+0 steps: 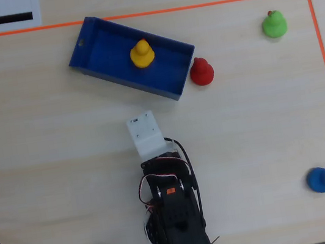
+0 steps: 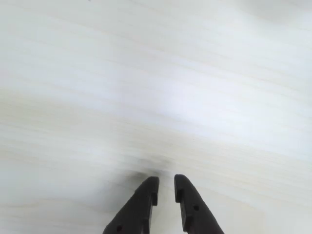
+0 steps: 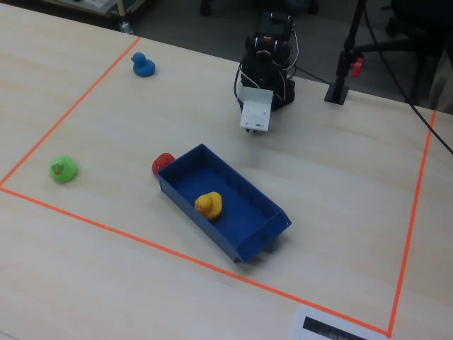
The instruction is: Grasp yellow duck and put it into box.
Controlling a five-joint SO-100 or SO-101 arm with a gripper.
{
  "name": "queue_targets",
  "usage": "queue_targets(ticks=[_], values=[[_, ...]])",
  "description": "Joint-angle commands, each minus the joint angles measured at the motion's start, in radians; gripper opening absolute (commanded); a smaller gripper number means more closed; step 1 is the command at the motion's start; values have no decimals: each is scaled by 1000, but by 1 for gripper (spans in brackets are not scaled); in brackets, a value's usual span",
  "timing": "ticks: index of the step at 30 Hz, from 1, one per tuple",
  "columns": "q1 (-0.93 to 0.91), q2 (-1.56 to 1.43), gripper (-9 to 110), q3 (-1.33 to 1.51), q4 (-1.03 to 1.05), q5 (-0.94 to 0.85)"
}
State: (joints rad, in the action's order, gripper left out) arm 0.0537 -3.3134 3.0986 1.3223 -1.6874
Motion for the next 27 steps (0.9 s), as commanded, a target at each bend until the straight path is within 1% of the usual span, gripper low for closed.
queue_targets(ticks=[1,5,27], values=[[9,2,1,12,9,9],[0,2,2,12,23,81],[0,2,2,12,23,83]])
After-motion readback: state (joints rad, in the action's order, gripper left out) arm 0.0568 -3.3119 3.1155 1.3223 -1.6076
